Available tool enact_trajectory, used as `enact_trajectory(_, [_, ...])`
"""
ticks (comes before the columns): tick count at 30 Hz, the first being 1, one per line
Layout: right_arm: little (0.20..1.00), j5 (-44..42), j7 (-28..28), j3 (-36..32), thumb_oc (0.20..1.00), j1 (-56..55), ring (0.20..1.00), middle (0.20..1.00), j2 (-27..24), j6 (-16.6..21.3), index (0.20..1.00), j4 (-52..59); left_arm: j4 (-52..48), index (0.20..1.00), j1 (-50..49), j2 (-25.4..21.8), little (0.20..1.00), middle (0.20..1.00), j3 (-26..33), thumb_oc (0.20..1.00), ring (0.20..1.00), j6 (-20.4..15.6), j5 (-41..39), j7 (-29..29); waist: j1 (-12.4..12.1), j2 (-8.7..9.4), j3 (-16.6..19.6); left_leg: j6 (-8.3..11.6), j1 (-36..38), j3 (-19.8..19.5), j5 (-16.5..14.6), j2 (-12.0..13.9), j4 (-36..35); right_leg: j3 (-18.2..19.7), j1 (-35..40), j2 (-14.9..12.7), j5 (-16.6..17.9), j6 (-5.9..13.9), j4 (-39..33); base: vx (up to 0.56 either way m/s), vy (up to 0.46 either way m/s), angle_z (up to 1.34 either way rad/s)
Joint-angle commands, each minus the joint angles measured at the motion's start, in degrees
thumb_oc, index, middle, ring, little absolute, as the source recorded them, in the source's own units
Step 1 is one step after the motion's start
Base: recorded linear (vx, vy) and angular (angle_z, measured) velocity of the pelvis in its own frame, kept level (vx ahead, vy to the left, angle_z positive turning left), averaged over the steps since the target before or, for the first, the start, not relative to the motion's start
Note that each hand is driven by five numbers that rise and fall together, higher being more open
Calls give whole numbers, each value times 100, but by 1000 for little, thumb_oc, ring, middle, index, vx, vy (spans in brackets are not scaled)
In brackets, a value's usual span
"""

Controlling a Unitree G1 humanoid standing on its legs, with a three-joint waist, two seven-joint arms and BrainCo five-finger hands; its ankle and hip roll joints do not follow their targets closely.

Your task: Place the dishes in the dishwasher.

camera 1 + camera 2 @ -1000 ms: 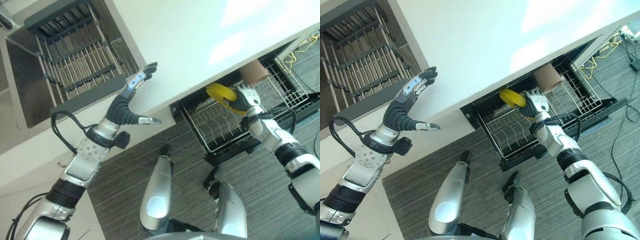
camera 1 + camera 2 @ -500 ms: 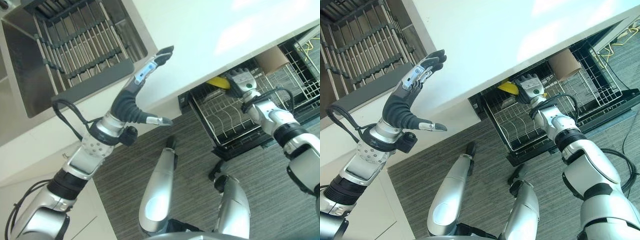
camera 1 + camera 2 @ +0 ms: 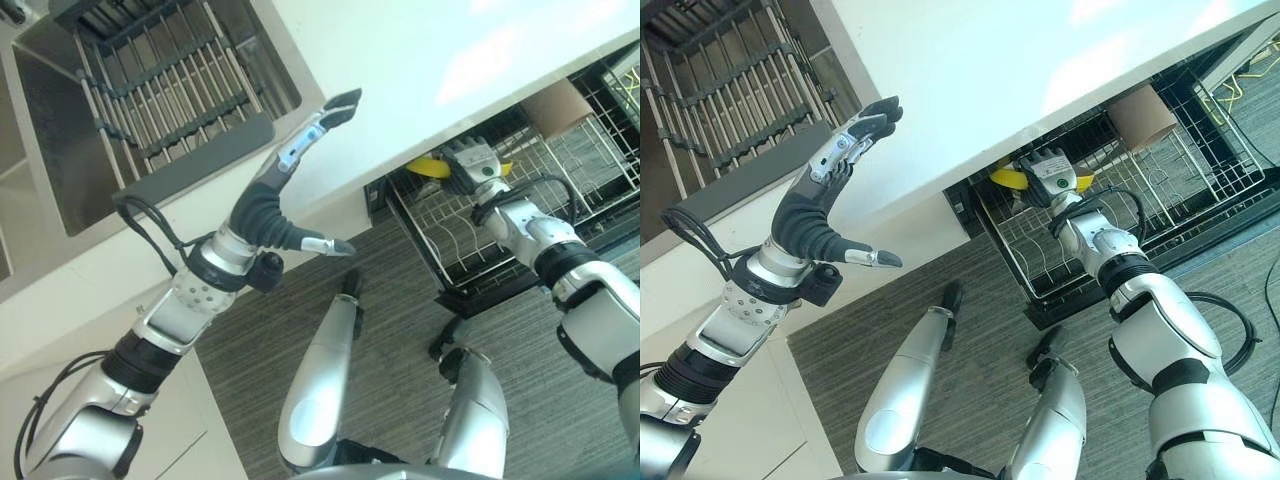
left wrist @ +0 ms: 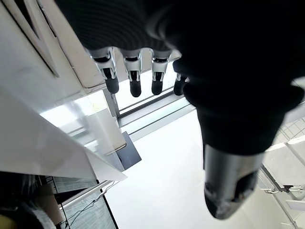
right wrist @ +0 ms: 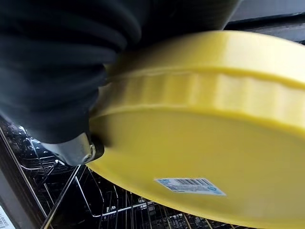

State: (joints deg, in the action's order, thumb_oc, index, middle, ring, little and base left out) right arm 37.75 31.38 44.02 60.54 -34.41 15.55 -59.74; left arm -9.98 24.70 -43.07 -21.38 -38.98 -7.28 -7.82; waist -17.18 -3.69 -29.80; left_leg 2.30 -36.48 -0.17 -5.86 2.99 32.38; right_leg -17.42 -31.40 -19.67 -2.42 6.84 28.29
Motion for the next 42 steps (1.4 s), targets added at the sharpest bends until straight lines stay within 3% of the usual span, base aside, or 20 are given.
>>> enact_trajectory(1, [200,-732,-655,-273,200,-361,200,200,175,-245,200,-383,637,1000,-62,269,1000,1000,96,1000,1000,-29,90,-200,6,-42,0,-124,-212,-188,11,-39,-145,-5,-139,-99,-377,154,869,-40,38,1])
enact_trajectory(3, [200,-990,-741,-468,200,-469,200,200,209,-292,200,-471,607,1000,-57,294,1000,1000,98,1000,1000,-16,145,-280,36,-67,0,-171,-276,-149,204,-45,-242,-39,-218,-91,-208,72,767,-32,49,1])
enact_trajectory(4, [200,-1075,-818,-591,200,-552,200,200,250,-279,200,-558,632,1000,-80,330,1000,1000,98,1000,1000,-22,165,-297,62,-75,0,-139,-193,-160,6,-50,-162,45,-177,-89,-378,143,884,-20,50,-2])
enact_trajectory(6, [200,-1189,-1008,-701,200,-611,200,200,280,-307,200,-604,643,1000,-59,346,1000,1000,106,1000,1000,-40,173,-338,96,-107,0,-177,-272,-104,197,-38,-232,-4,-266,-96,-212,60,816,-50,65,-7])
enact_trajectory(8, [200,-1322,-1124,-761,200,-730,200,200,322,-320,200,-658,615,1000,-47,397,1000,1000,83,1000,1000,32,239,-416,136,-134,0,-180,-281,-77,187,-37,-204,29,-312,-110,-219,50,870,42,50,-4])
enact_trajectory(9, [200,-1376,-1153,-782,200,-792,200,200,344,-313,200,-709,627,1000,-67,425,1000,1000,77,1000,1000,47,263,-465,163,-150,0,-149,-222,-90,-8,-43,-113,123,-304,-113,-392,118,1004,81,37,3])
enact_trajectory(11, [200,-1483,-1250,-821,200,-845,200,200,354,-394,200,-747,644,1000,-89,445,1000,1000,78,1000,1000,52,284,-521,187,-178,0,-156,-231,-72,-11,-43,-96,156,-346,-114,-410,109,1051,9,48,1])
enact_trajectory(12, [200,-1537,-1286,-862,200,-863,200,200,359,-449,200,-765,635,1000,-84,448,1000,1000,100,1000,1000,57,301,-550,198,-201,0,-199,-326,-37,183,-42,-161,108,-437,-100,-260,21,984,21,39,-2])
enact_trajectory(13, [200,-1637,-1331,-890,200,-943,200,200,384,-493,200,-792,633,1000,-115,453,1000,1000,98,1000,1000,78,281,-564,221,-212,0,-164,-250,-50,-14,-42,-76,197,-407,-99,-446,92,1122,33,45,-3])
enact_trajectory(15, [1000,-1860,-1533,-1000,1000,-989,1000,1000,397,-614,1000,-885,629,1000,-151,497,1000,1000,126,1000,1000,34,308,-577,248,-254,0,-205,-327,-13,174,-46,-148,169,-509,-77,-309,-8,1070,-8,45,4])
enact_trajectory(17, [1000,-1997,-1799,-1036,1000,-1034,1000,1000,429,-727,1000,-946,615,1000,-182,535,1000,1000,124,1000,1000,51,324,-569,260,-255,0,-170,-249,-31,-23,-60,-64,248,-473,-78,-492,57,1190,47,2,-5])
enact_trajectory(19, [1000,-2036,-2089,-1042,1000,-1080,1000,1000,464,-744,1000,-1011,607,1000,-176,566,1000,1000,122,1000,1000,44,359,-598,274,-277,0,-207,-324,3,166,-51,-124,209,-557,-67,-349,-28,1138,28,23,-2])
enact_trajectory(21, [1000,-2071,-2318,-1030,1000,-1167,1000,1000,503,-651,1000,-1074,570,1000,-203,568,1000,1000,119,1000,1000,77,352,-602,290,-283,0,-176,-247,-23,-42,-69,-12,303,-519,-66,-533,37,1277,39,18,0])
enact_trajectory(22, [1000,-2156,-2503,-1011,1000,-1191,1000,1000,540,-493,1000,-1091,551,1000,-185,586,1000,1000,153,1000,1000,100,354,-601,306,-306,0,-222,-338,15,137,-73,-40,268,-624,-61,-378,-57,1246,36,20,4])
enact_trajectory(23, [1000,-2167,-2521,-1002,1000,-1219,1000,1000,551,-474,1000,-1098,556,1000,-207,592,1000,1000,141,1000,1000,104,353,-602,314,-300,0,-185,-261,-11,-59,-83,48,344,-569,-61,-551,18,1355,-45,40,10])
enact_trajectory(24, [1000,-2176,-2544,-1009,1000,-1198,1000,1000,556,-451,1000,-1100,548,1000,-185,600,1000,1000,159,1000,1000,111,352,-594,315,-315,0,-224,-342,18,134,-76,-21,286,-641,-60,-387,-62,1276,97,3,5])
enact_trajectory(25, [1000,-2182,-2618,-1003,1000,-1228,1000,1000,580,-404,1000,-1103,549,1000,-209,617,1000,1000,162,1000,1000,122,341,-582,331,-322,0,-185,-268,-3,-61,-91,80,379,-602,-59,-565,10,1407,0,0,0])
enact_trajectory(27, [1000,-2155,-2693,-988,1000,-1249,1000,1000,651,-330,1000,-1084,533,1000,-230,656,1000,1000,186,1000,1000,124,340,-568,342,-362,0,-223,-339,30,119,-95,26,355,-690,-56,-430,-73,1370,3,52,-6])
enact_trajectory(38, [1000,-2173,-2069,-1006,1000,-1299,1000,1000,773,-286,1000,-884,568,1000,-404,790,1000,1000,216,1000,1000,50,468,-648,403,-458,0,-228,-348,36,135,-118,57,434,-777,-3,-465,-93,1479,5,14,-1])
enact_trajectory(42, [1000,-2988,-1638,-1232,1000,-1331,1000,1000,763,-233,1000,-737,520,1000,-435,803,1000,1000,207,1000,1000,116,470,-694,446,-461,0,-233,-254,51,136,-84,26,466,-709,1,-441,-91,1442,6,9,0])
